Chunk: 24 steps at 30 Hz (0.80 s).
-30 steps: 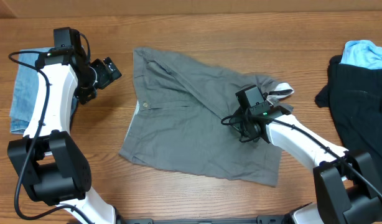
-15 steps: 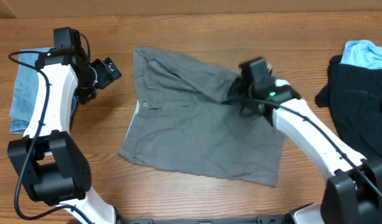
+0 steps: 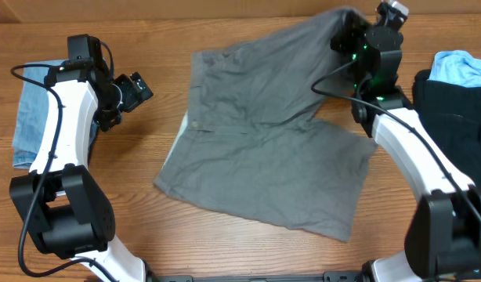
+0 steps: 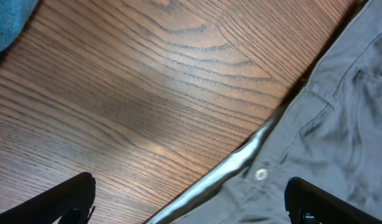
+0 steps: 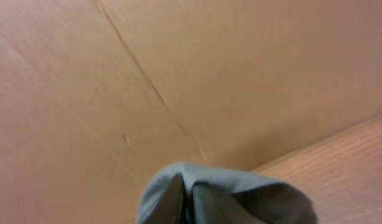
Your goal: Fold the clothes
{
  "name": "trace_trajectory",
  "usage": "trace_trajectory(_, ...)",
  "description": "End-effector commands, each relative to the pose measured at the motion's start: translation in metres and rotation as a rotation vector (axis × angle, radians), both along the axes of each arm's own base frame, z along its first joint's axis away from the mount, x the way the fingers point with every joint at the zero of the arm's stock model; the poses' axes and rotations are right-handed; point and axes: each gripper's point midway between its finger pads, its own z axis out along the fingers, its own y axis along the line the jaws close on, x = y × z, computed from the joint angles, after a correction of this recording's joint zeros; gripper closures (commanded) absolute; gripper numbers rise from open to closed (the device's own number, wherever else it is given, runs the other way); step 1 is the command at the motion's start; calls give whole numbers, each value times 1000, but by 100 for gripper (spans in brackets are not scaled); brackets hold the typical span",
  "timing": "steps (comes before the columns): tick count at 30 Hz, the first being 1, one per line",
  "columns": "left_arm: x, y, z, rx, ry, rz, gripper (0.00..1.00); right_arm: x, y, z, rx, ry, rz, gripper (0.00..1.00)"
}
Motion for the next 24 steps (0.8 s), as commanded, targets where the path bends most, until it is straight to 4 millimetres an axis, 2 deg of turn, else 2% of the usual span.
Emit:
trace_trajectory(1,1,1,7,3,-15,20,0,22,-1,-27,-74,-11,-9,0)
trace_trajectory(4,1,1,7,3,-15,20,0,30,-3,-51,-120,21,-9,0)
trace_trajectory(6,1,1,7,3,-15,20,0,31,-10,-56,-182,32,-13,0)
trace_trajectory(11,1,1,7,3,-15,20,0,33,-40,-28,-377,84,-100,0)
trace_trajectory(14,1,1,7,3,-15,21,0,32,-47,-15,-400,180,-105,0)
trace_trajectory(17,1,1,7,3,-15,21,0,17,-49,-14,-397,355,-76,0)
trace_trajectory(20,1,0,7,2,-16,20,0,-11,-50,-29,-379,553,-51,0)
trace_trajectory(21,1,1,7,3,-15,20,0,-31,-50,-45,-368,669,-32,7)
trace_trajectory(24,1,1,7,3,-15,20,0,-53,-47,-73,-351,797,26,32)
